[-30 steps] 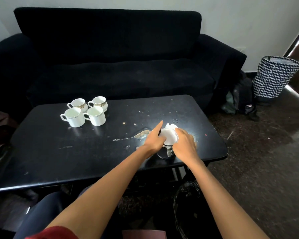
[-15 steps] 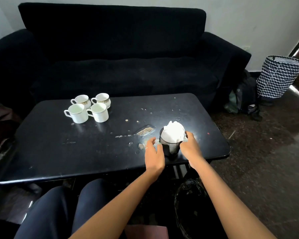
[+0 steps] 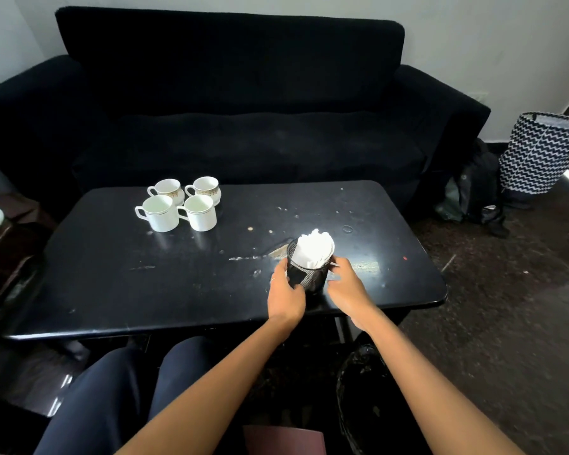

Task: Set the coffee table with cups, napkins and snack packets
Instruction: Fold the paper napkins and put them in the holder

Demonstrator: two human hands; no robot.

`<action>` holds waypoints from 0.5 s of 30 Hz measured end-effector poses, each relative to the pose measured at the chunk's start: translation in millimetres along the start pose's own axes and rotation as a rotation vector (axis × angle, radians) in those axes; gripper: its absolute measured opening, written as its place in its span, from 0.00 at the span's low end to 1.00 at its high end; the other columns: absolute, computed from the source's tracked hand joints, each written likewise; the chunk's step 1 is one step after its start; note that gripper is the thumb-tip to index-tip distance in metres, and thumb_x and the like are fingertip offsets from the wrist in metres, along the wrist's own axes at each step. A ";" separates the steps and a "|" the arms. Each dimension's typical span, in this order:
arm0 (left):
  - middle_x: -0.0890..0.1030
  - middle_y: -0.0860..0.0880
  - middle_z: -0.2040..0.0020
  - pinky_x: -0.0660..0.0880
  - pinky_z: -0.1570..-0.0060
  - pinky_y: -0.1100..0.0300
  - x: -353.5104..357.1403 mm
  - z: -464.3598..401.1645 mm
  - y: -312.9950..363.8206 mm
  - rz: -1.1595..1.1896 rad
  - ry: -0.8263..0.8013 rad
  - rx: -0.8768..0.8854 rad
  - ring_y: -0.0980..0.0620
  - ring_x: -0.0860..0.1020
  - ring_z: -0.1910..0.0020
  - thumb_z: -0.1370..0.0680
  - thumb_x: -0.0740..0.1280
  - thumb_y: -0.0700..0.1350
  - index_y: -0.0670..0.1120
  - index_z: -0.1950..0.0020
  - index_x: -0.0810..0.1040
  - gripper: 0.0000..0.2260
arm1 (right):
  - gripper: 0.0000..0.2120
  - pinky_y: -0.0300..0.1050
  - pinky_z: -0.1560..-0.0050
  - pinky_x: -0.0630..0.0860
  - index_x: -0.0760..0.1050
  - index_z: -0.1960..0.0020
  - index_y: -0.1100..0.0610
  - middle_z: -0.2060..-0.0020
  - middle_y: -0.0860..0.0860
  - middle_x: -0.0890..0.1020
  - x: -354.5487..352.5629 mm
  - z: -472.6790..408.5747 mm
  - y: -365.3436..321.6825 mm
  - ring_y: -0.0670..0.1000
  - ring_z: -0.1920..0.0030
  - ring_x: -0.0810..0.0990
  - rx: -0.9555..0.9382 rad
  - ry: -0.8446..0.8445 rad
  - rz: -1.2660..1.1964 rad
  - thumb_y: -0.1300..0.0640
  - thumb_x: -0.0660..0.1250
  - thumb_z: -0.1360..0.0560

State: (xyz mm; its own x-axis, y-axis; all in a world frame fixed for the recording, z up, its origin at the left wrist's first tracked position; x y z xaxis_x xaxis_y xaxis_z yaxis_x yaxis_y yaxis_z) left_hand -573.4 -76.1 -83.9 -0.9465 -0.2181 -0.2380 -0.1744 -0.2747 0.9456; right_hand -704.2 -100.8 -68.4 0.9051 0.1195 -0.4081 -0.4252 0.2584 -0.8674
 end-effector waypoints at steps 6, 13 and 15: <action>0.71 0.50 0.29 0.65 0.30 0.51 -21.0 -18.1 -5.3 -0.006 -0.006 0.006 0.51 0.70 0.31 0.26 0.61 0.32 0.51 0.24 0.60 0.32 | 0.34 0.40 0.44 0.66 0.56 0.26 0.49 0.27 0.50 0.64 20.0 8.3 -4.0 0.52 0.34 0.70 -0.050 -0.176 0.012 0.74 0.51 0.28; 0.65 0.49 0.26 0.63 0.29 0.53 -43.7 -28.3 -15.9 0.010 0.020 -0.034 0.50 0.67 0.29 0.24 0.64 0.35 0.48 0.24 0.57 0.31 | 0.33 0.41 0.41 0.66 0.55 0.26 0.47 0.27 0.50 0.62 33.7 11.1 -1.1 0.52 0.31 0.67 -0.071 -0.215 0.038 0.69 0.57 0.26; 0.65 0.48 0.27 0.64 0.31 0.55 -50.3 -30.4 -22.3 -0.008 0.025 -0.065 0.49 0.68 0.30 0.24 0.65 0.38 0.47 0.25 0.59 0.29 | 0.31 0.41 0.43 0.66 0.55 0.27 0.50 0.27 0.50 0.62 36.7 6.6 2.3 0.51 0.35 0.69 -0.052 -0.160 0.022 0.66 0.61 0.25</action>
State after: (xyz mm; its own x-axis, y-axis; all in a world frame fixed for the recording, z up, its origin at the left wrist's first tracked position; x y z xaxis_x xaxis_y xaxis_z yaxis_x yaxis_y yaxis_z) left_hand -513.6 -87.4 -99.8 -0.9380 -0.2382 -0.2520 -0.1635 -0.3370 0.9272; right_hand -672.0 -89.5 -83.6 0.8826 0.2765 -0.3801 -0.4406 0.2048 -0.8741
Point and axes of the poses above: each hand's wrist, its own z-axis away from the middle knuckle, its own x-axis out of the palm, y = z × x, the point moved 6 cm from there along -z, towards the middle knuckle
